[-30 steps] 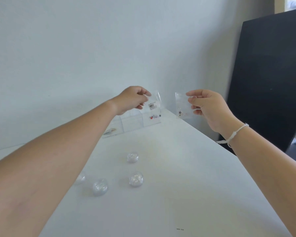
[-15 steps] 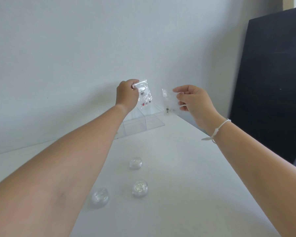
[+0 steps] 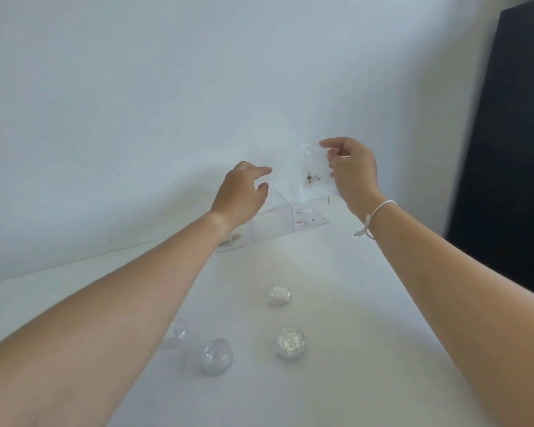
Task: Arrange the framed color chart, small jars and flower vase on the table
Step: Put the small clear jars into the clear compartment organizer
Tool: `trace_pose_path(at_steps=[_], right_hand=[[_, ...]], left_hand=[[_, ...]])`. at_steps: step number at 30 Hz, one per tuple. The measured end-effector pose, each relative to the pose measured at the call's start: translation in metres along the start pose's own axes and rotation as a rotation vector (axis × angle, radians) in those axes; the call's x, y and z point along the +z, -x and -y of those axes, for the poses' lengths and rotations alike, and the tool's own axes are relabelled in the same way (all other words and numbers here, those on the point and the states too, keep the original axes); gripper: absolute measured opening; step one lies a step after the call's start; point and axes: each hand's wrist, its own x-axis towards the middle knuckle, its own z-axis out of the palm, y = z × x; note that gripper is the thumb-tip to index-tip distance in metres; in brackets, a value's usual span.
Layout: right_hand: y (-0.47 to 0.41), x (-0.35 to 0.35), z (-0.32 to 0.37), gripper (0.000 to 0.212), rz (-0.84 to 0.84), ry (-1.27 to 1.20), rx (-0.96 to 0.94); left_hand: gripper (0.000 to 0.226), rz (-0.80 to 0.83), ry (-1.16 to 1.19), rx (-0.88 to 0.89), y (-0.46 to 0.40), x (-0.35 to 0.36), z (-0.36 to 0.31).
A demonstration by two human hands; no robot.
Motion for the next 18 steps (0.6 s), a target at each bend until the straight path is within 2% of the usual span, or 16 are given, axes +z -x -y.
trace_pose_path(at_steps=[6, 11, 18], right_hand=[[-0.01, 0.025, -0.01, 0.032, 0.026, 0.11, -0.081], [-0.011, 0.03, -0.026, 0.04, 0.068, 0.292, -0.117], [-0.003, 0.026, -0.033, 0.046, 0.187, 0.469, -0.098]], left_hand=[[0.026, -0.065, 0.164, -0.038, 0.045, -0.049, 0.014], [0.02, 0.2, 0.229, -0.131, 0.081, -0.083, 0.025], [0.02, 0.344, 0.247, -0.263, 0.119, -0.099, 0.034]])
